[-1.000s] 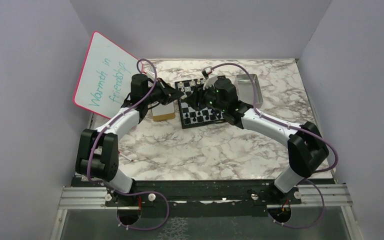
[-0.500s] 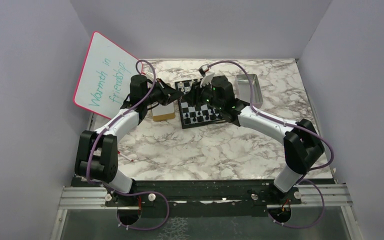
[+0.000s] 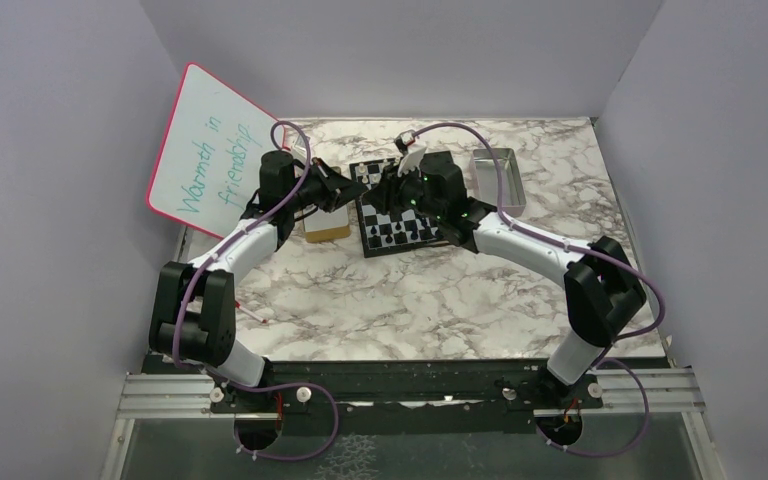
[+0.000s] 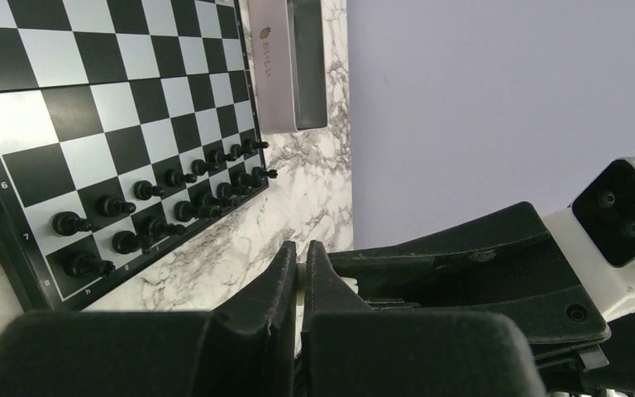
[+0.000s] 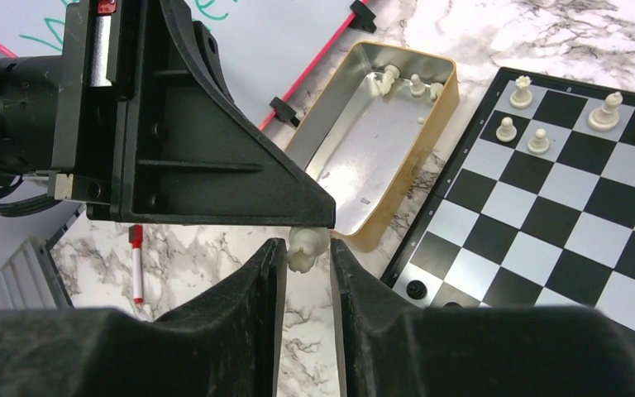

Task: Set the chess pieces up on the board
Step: Place the chess piece on the chessboard.

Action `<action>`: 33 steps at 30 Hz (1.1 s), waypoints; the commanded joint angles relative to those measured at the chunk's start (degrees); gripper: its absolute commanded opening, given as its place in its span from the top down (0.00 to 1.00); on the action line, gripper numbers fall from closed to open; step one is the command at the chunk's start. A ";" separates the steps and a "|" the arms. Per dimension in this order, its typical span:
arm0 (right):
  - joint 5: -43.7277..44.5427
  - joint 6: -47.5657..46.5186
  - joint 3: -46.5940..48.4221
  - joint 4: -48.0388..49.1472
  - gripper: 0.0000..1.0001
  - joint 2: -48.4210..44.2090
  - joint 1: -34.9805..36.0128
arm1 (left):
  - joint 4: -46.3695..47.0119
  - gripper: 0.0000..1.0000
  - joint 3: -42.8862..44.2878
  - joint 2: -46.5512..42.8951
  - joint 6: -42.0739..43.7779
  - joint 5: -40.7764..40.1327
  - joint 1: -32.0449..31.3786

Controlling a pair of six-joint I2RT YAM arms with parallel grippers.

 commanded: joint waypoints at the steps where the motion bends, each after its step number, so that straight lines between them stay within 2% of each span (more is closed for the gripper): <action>1: 1.99 0.24 2.44 1.42 0.67 1.11 0.45 | 2.10 0.97 -0.72 -2.21 -0.17 1.00 0.14; 12: 3.74 -0.18 2.52 1.28 0.73 1.24 0.45 | 2.19 0.97 -1.18 -1.52 0.43 0.51 0.14; 18: 4.45 -0.75 2.75 0.54 0.81 1.08 0.48 | 2.19 0.97 -1.48 -1.51 0.87 -0.07 0.16; 20: 4.96 -1.23 2.75 0.30 0.83 0.95 0.50 | 2.14 0.91 -1.52 -1.48 0.89 -0.26 0.15; 26: 7.60 -3.16 3.37 -1.52 0.86 0.38 0.36 | 2.10 0.54 -1.41 -2.05 1.79 -0.89 0.14; 33: 12.67 -6.21 5.65 -6.92 0.86 0.09 -0.40 | -6.53 0.44 1.86 -3.79 9.49 -4.29 0.21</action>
